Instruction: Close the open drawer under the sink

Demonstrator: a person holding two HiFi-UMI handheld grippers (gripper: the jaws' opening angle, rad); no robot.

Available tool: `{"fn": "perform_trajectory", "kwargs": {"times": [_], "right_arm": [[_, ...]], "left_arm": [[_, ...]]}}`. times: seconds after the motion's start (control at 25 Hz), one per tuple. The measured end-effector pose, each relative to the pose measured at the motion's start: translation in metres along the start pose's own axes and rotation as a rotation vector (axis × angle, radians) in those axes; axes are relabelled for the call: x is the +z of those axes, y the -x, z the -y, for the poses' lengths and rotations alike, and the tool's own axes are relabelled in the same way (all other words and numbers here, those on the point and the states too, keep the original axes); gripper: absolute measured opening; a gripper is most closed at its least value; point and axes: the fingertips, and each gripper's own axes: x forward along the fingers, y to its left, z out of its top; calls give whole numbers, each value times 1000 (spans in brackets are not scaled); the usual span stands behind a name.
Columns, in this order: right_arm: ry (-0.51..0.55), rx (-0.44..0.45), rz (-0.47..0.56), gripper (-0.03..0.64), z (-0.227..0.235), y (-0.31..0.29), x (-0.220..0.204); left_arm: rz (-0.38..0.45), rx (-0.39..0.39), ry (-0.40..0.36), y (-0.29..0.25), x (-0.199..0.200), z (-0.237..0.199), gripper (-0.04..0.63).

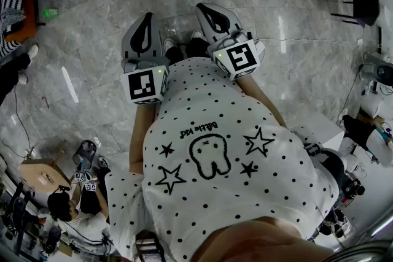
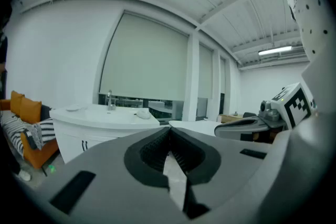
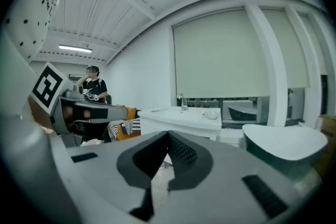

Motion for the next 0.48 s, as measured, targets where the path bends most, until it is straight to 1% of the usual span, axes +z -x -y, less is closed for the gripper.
{"fn": "perform_trajectory", "kwargs": {"times": [0.08, 0.16, 0.32, 0.48], "right_arm": [[7, -14, 6, 14, 8, -3, 4], [8, -22, 13, 14, 13, -4, 8], [5, -16, 11, 14, 12, -5, 10], [1, -4, 3, 14, 6, -5, 7]], "left_arm": [[15, 22, -32, -4, 5, -9, 6], [28, 40, -46, -7, 11, -17, 6], [33, 55, -46, -8, 14, -21, 6], [21, 42, -28, -8, 11, -18, 6]]}}
